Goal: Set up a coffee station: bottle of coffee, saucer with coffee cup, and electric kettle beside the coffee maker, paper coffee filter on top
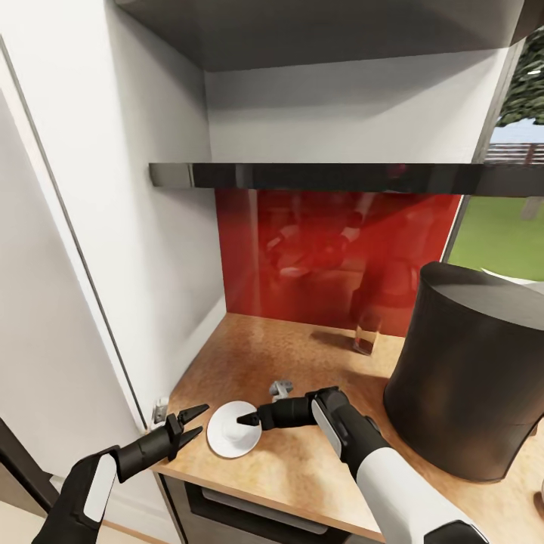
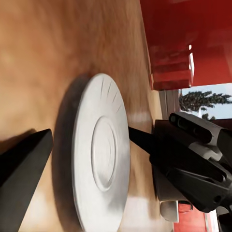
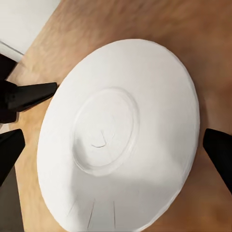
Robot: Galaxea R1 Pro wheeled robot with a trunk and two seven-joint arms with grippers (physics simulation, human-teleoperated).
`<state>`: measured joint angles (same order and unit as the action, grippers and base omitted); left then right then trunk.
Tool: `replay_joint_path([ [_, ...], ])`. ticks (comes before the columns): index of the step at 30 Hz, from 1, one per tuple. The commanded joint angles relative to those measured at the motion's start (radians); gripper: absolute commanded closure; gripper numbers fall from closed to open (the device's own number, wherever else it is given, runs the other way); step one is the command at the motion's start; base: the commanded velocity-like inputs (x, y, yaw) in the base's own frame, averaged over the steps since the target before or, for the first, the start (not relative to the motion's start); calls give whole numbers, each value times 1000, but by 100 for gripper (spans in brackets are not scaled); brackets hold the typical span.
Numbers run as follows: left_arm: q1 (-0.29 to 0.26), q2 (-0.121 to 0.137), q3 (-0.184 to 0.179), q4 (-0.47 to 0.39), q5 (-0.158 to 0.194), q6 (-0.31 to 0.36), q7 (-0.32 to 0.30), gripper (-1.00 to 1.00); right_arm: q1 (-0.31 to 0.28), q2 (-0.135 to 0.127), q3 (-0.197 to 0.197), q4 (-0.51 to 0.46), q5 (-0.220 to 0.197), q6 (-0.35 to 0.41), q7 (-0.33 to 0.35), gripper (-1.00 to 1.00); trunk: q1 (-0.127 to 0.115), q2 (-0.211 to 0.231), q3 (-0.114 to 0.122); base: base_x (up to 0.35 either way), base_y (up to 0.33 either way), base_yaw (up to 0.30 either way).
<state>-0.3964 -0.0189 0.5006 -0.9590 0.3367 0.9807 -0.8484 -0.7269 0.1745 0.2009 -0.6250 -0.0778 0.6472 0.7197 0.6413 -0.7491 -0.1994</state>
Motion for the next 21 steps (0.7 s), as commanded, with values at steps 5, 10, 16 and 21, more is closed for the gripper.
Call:
replay_joint_path([
  [5,-1,-17,3,0,-22,-1,-3,-100,0,0,3,33,1,10,-3,-100,0,-1,-2,0,0,0],
  [10,-1,-30,3,0,-21,-1,28,-100,0,0,3,33,1,9,-3,-100,0,-1,-2,0,0,0],
  [16,0,-45,1,0,-19,-1,37,-100,0,0,3,33,1,9,-3,-100,0,-1,-2,0,0,0],
  [21,1,-57,0,0,-20,-1,38,-100,0,0,3,33,1,9,-3,-100,0,-1,-2,0,0,0],
])
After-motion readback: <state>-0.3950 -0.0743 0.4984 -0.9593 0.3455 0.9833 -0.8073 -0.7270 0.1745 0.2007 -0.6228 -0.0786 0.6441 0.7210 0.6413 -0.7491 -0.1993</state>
